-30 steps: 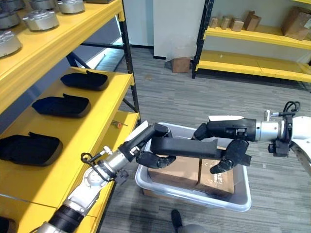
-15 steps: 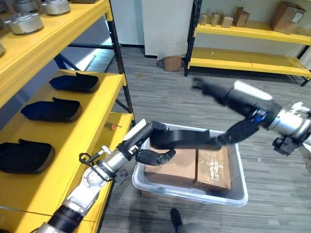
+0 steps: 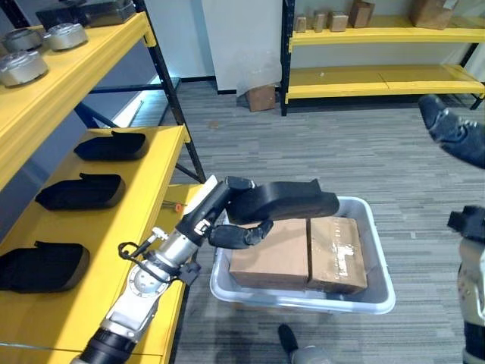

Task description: Move parts from the plastic box to the shelf.

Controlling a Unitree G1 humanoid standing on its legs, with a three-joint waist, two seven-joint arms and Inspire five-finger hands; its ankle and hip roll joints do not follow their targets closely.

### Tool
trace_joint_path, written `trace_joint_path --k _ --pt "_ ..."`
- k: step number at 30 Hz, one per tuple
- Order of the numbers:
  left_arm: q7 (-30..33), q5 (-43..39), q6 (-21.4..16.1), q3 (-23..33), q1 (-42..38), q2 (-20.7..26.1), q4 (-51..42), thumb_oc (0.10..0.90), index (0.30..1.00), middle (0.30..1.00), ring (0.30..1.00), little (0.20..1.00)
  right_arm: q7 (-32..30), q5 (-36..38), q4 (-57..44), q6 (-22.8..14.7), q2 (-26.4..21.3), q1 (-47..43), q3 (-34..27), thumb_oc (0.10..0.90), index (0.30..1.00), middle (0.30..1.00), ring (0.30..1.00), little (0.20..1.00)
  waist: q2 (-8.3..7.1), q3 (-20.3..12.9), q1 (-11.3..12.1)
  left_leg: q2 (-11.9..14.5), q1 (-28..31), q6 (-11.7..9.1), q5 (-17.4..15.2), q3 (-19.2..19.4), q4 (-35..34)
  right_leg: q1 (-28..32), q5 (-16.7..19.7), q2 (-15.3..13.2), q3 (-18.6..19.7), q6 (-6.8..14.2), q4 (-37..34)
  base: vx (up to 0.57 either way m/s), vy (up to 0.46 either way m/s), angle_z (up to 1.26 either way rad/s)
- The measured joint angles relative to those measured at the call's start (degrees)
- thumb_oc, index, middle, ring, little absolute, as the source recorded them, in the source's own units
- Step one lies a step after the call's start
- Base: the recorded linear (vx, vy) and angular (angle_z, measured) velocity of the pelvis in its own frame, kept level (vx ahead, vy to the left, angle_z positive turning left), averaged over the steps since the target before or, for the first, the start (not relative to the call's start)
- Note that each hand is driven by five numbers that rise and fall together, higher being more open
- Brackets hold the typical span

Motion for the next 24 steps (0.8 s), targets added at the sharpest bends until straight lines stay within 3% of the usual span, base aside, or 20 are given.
trace_joint_path --k 5,7,13,17,24 --pt "2.7 0.4 0.8 0.0 0.6 0.0 -0.6 0.4 0.3 0.3 0.3 0.3 -10.0 -1.4 4.3 -0.3 5.2 3.8 0.1 0.9 1.0 1.0 1.0 1.0 0.95 0.0 -1.7 -0.4 -0.2 0.1 -0.1 0.5 0.0 -0.5 0.4 -0.2 0.4 0.6 0.0 -0.01 0.057 -0.07" --pt "3.8 0.4 1.2 0.0 0.7 0.0 -0.6 0.4 0.3 0.3 0.3 0.3 -11.1 -0.2 7.5 1.5 6.7 4.5 0.4 0.9 1.0 1.0 1.0 1.0 1.0 0.1 -2.3 -0.4 -0.2 0.1 -0.1 0.6 0.0 -0.5 0.4 -0.3 0.4 0.6 0.0 -0.01 0.069 -0.02" --pt "5.8 4.4 1.7 0.0 1.6 -0.5 -1.9 0.4 0.3 0.3 0.3 0.3 -4.7 0.2 11.7 7.9 8.0 11.9 10.2 0.9 1.0 1.0 1.0 1.0 1.21 0.2 -2.7 -0.6 -0.3 0.2 -0.1 0.4 0.0 -0.5 0.4 -0.4 0.4 0.6 0.0 0.0 0.14 0.02" --pt "6.1 5.4 2.1 0.0 1.7 -2.3 -1.9 0.4 0.3 0.3 0.3 0.3 -0.3 0.6 14.0 9.4 8.2 13.2 12.4 0.9 1.0 1.0 1.0 1.0 1.03 0.3 -2.7 -1.2 -0.5 0.6 -0.3 0.3 0.0 -0.6 0.4 -1.0 0.3 1.1 0.3 -0.03 0.211 0.03" --pt "6.5 7.7 3.0 -4.1 0.7 -3.5 -3.0 0.4 0.3 0.3 0.3 0.3 0.7 0.9 13.7 10.0 8.1 15.1 14.0 0.9 1.0 1.0 1.0 1.0 0.31 0.8 -3.0 -3.1 -1.3 2.1 0.0 0.3 0.0 -1.2 0.8 -3.1 -0.1 2.3 0.4 -0.02 0.185 0.04"
